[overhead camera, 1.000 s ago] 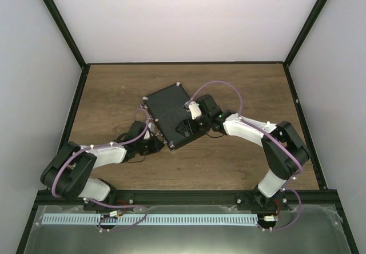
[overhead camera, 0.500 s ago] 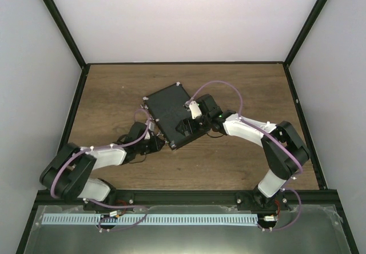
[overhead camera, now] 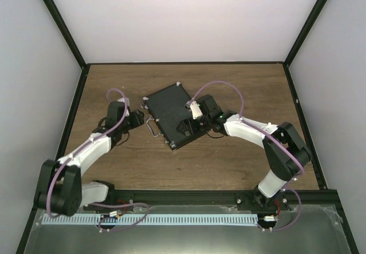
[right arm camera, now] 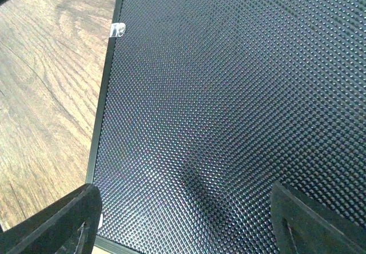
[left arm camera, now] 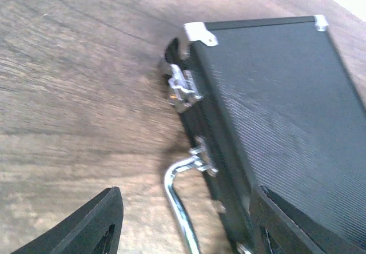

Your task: Pack up texas hold em set

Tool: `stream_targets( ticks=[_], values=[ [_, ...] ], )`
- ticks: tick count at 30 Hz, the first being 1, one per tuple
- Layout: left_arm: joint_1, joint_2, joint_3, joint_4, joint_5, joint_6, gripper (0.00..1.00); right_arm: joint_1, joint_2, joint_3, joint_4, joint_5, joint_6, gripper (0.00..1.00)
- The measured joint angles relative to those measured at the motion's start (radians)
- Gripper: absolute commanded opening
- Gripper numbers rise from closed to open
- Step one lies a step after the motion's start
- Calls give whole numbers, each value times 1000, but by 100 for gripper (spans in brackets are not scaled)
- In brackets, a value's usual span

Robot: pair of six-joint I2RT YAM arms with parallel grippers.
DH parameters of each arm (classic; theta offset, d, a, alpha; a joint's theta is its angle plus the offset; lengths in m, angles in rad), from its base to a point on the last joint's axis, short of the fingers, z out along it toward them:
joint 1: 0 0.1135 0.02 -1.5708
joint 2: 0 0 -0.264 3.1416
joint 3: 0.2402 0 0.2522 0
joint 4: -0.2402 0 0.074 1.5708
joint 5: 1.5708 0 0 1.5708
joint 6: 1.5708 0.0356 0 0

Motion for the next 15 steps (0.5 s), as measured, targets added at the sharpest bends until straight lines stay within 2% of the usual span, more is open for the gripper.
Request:
stream_targets(
  ticks=[4, 8, 15],
  values=[
    [93, 166, 45, 32, 76, 30, 64, 0, 0, 0, -1, 7, 0, 83],
    [135, 307, 96, 54, 156, 37, 65, 0, 0, 0, -2, 8, 0, 83],
    [154, 369, 159, 140, 232, 30, 68, 0, 9, 4, 2, 6, 0, 83]
  ],
)
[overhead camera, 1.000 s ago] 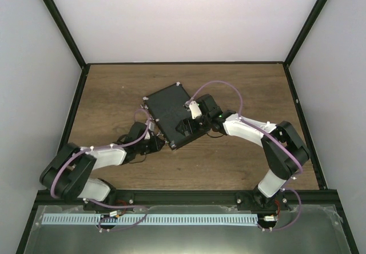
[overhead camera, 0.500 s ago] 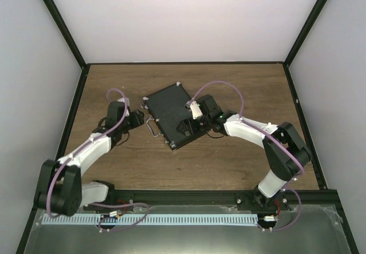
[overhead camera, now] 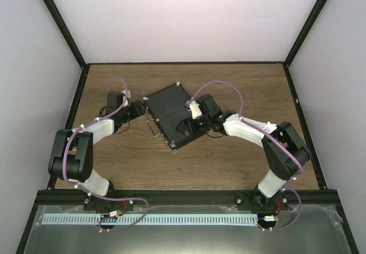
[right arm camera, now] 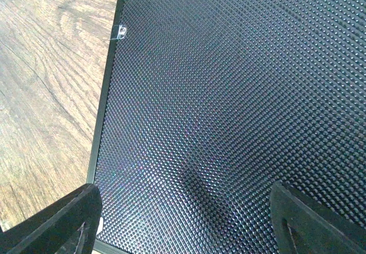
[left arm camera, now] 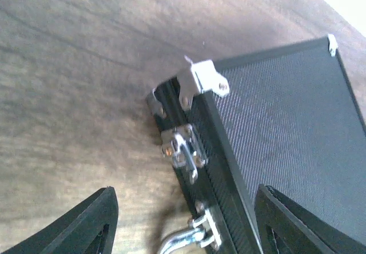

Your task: Pack up texas hold em set

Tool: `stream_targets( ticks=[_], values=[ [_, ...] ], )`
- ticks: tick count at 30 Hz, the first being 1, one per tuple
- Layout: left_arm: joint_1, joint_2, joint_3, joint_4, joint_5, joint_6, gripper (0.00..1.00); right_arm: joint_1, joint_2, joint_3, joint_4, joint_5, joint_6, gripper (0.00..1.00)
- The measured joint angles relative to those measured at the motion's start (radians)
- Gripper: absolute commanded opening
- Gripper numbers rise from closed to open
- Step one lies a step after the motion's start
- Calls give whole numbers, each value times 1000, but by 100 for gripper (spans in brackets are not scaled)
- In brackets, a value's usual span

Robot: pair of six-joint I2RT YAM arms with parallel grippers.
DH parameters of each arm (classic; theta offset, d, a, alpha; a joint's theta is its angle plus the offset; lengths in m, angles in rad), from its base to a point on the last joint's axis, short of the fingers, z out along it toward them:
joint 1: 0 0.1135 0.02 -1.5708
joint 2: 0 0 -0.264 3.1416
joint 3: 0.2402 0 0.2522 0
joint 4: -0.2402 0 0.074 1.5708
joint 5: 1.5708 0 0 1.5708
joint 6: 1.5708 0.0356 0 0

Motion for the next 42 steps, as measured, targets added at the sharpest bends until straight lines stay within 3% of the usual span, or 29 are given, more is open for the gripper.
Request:
stream_targets(
  ticks=[5, 12, 18, 30, 35, 42],
  values=[
    [24, 63, 41, 42, 6, -11, 51, 2, 13, 11, 4, -9, 0, 83],
    [30, 191, 86, 65, 32, -19, 37, 3, 21, 14, 17, -20, -1, 83],
    [29, 197, 103, 62, 29, -15, 25, 3, 21, 14, 18, -21, -2, 83],
    [32, 235, 106, 90, 31, -4, 30, 3, 21, 14, 20, -21, -3, 82],
    [36, 285, 116, 96, -2, 0, 25, 3, 20, 14, 19, -12, -3, 82],
    [37, 288, 116, 101, -24, 5, 29, 4, 2, 39, -58, 71, 0, 82]
  ],
)
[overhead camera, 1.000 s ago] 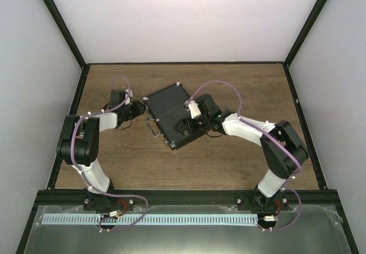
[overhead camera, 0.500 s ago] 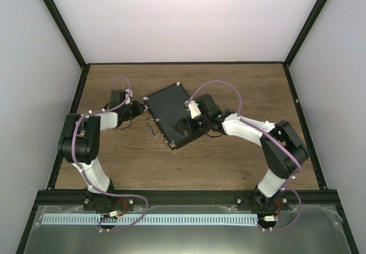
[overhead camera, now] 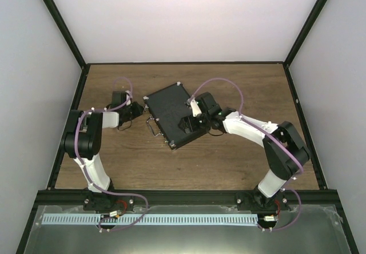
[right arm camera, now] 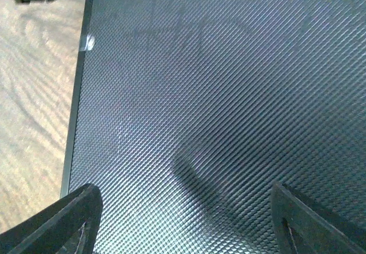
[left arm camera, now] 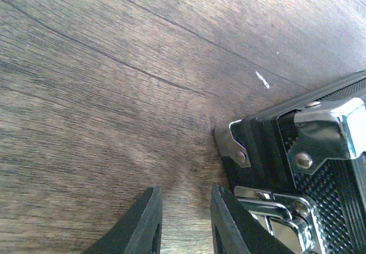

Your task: Pack up texas hold em set

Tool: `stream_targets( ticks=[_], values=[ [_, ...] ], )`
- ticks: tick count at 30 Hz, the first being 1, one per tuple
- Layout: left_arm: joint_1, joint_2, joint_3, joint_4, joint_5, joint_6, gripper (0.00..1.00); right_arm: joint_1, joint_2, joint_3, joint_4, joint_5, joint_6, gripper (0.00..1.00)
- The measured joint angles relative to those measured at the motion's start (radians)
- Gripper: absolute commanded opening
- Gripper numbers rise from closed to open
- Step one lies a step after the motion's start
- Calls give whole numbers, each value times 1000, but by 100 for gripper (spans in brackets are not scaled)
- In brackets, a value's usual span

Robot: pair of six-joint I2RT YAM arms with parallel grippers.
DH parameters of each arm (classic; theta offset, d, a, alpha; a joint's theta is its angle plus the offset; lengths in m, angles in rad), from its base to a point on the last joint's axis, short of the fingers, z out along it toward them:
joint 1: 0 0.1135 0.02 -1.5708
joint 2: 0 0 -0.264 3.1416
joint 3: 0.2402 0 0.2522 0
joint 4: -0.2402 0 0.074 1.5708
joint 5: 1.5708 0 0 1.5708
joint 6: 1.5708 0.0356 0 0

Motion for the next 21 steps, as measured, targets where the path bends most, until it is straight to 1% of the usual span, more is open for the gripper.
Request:
stream_targets(
  ticks=[4, 8, 12, 16, 18, 21],
  values=[
    [0, -5, -8, 16, 12, -7, 33, -10, 1, 79, -66, 71, -5, 83],
    [3, -18, -21, 18, 21, -20, 36, -47, 34, 195, -93, 94, -23, 84],
    [12, -32, -36, 18, 41, -32, 38, -126, 133, 320, -98, 78, -41, 84],
    [32, -34, -55, 43, 91, -56, 38, -192, 261, 425, -112, 32, -63, 84],
    [48, -34, -68, 66, 123, -72, 37, -214, 322, 477, -125, 3, -74, 84],
    [68, -34, -75, 85, 166, -92, 32, -232, 397, 538, -134, -38, -88, 83]
  ],
)
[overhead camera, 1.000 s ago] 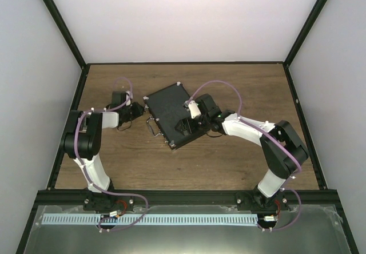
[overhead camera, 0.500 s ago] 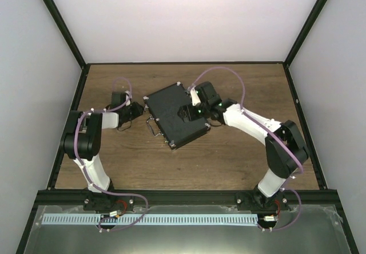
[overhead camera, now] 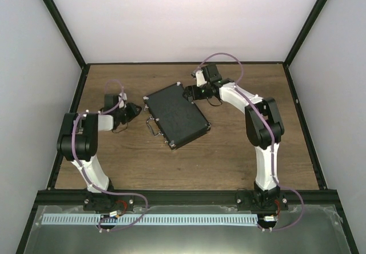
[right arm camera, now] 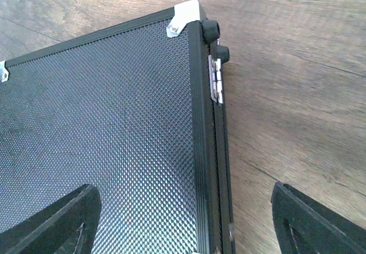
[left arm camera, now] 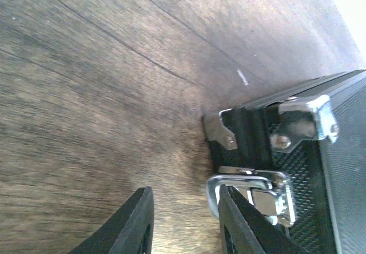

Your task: Pack up texas hold em set

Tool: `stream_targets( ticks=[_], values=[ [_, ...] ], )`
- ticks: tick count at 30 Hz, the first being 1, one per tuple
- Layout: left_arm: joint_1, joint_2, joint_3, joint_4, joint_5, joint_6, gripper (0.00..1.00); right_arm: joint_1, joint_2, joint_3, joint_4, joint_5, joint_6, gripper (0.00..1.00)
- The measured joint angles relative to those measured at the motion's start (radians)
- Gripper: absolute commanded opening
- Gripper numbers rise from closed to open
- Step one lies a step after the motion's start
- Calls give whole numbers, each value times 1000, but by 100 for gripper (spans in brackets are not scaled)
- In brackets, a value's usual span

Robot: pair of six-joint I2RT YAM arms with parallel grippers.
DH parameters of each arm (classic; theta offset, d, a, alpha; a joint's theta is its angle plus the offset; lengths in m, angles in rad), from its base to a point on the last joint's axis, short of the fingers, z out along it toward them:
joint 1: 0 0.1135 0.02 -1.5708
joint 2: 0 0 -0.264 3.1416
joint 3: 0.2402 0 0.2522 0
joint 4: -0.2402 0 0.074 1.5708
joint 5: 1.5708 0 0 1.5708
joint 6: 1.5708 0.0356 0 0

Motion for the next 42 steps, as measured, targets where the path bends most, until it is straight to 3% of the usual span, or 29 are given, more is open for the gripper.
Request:
stream_targets(
  ticks=[9, 20, 33, 42],
  values=[
    [8, 30, 6, 53, 94, -22, 20, -3, 97, 85, -28, -74, -18, 82],
    [14, 94, 28, 78, 149, -28, 19, -3, 158, 106, -36, -118, -21, 81],
    [12, 124, 53, 109, 182, -34, 6, -5, 163, 109, -39, -141, -34, 79],
    [-5, 130, 78, 87, 163, -16, 4, -8, 165, 109, -39, -151, -34, 78]
  ],
)
